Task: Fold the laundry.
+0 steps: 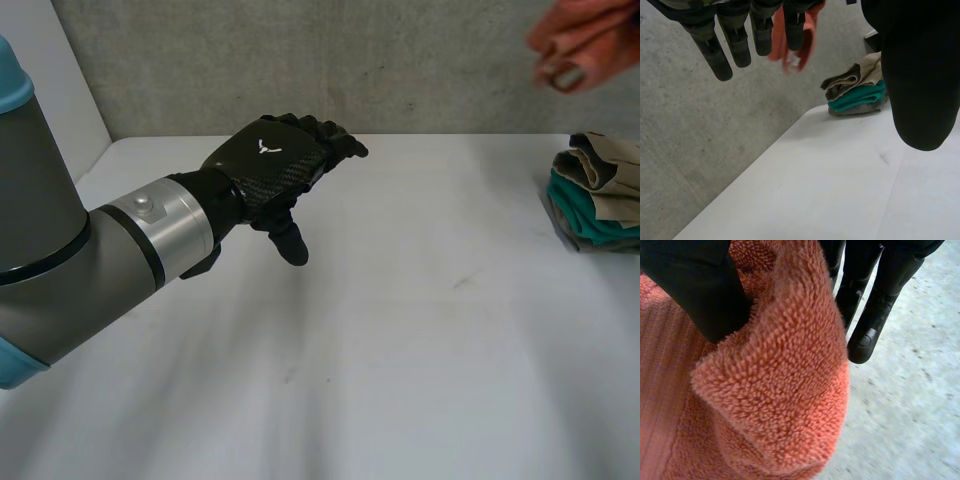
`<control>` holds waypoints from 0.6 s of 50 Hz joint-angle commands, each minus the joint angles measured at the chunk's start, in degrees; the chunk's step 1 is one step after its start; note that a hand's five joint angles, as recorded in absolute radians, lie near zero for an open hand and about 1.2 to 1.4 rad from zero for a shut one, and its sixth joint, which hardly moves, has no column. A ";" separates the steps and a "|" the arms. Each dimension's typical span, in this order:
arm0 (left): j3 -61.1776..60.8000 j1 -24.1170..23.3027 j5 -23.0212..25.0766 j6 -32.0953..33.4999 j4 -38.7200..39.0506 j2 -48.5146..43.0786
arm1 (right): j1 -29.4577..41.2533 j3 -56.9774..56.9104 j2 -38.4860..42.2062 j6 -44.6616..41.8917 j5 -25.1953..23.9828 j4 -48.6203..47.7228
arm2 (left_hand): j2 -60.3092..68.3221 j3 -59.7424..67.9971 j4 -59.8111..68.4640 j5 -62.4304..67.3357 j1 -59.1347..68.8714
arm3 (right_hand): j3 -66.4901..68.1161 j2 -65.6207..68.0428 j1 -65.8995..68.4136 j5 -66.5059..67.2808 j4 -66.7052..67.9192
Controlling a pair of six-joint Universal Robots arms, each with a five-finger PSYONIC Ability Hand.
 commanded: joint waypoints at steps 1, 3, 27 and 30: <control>0.00 -0.03 0.04 -0.41 0.09 0.00 | -9.03 4.30 3.95 6.18 -5.59 -10.95 | 2.92 2.52 2.93 2.01 3.49 | 14.27 13.25 27.73 17.38 11.83; -0.08 -0.03 0.04 -0.41 0.00 0.00 | -11.66 6.93 5.79 8.11 -7.60 -16.03 | 2.75 2.35 2.77 1.84 3.32 | 14.27 13.25 27.73 17.38 11.83; -0.70 -0.29 -0.04 -0.50 0.44 -0.62 | -21.70 22.06 8.18 9.35 -14.73 -20.20 | 2.92 2.52 2.93 2.01 3.49 | 14.27 13.25 27.73 17.38 11.83; -0.79 -0.38 -0.05 -0.50 0.44 -0.71 | -21.61 22.24 6.33 9.35 -14.73 -20.19 | 2.92 2.52 2.93 2.01 3.49 | 14.27 13.25 27.73 17.38 11.83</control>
